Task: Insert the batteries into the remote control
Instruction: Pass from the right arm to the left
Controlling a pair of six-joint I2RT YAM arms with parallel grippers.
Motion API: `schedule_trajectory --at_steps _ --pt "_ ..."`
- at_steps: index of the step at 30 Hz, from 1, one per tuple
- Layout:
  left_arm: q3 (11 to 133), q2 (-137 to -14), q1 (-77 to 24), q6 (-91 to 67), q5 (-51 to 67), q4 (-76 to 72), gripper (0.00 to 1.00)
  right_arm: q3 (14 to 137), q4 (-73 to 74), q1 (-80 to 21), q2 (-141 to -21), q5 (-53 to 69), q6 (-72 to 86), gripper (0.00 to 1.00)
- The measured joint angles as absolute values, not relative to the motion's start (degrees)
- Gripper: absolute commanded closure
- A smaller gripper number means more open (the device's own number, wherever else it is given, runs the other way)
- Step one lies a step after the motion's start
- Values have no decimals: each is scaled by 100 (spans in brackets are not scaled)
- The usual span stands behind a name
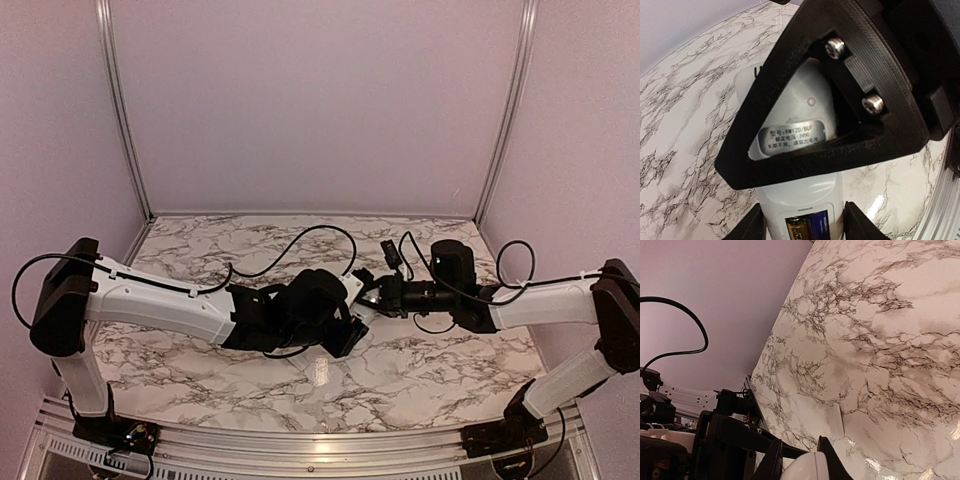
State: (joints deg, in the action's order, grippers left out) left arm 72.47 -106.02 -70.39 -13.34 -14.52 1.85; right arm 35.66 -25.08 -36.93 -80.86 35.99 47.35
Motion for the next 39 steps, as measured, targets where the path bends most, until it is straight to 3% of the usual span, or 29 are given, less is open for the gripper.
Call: schedule_trajectory --at_steps 7,12,17,39 --pt "7264 -10610 -7039 -1345 -1505 228 67 3520 -2574 -3691 -8064 3588 4737 78" --pt "7234 -10604 -7039 -1074 -1479 244 72 3505 -2565 -3673 -8064 3697 4816 69" --pt "7157 -10571 -7015 -733 -1341 263 76 3481 -2545 -3671 -8064 3835 4838 69" --pt "6764 -10031 -6818 552 -637 648 76 3472 -2630 -3638 -8075 4792 4877 58"
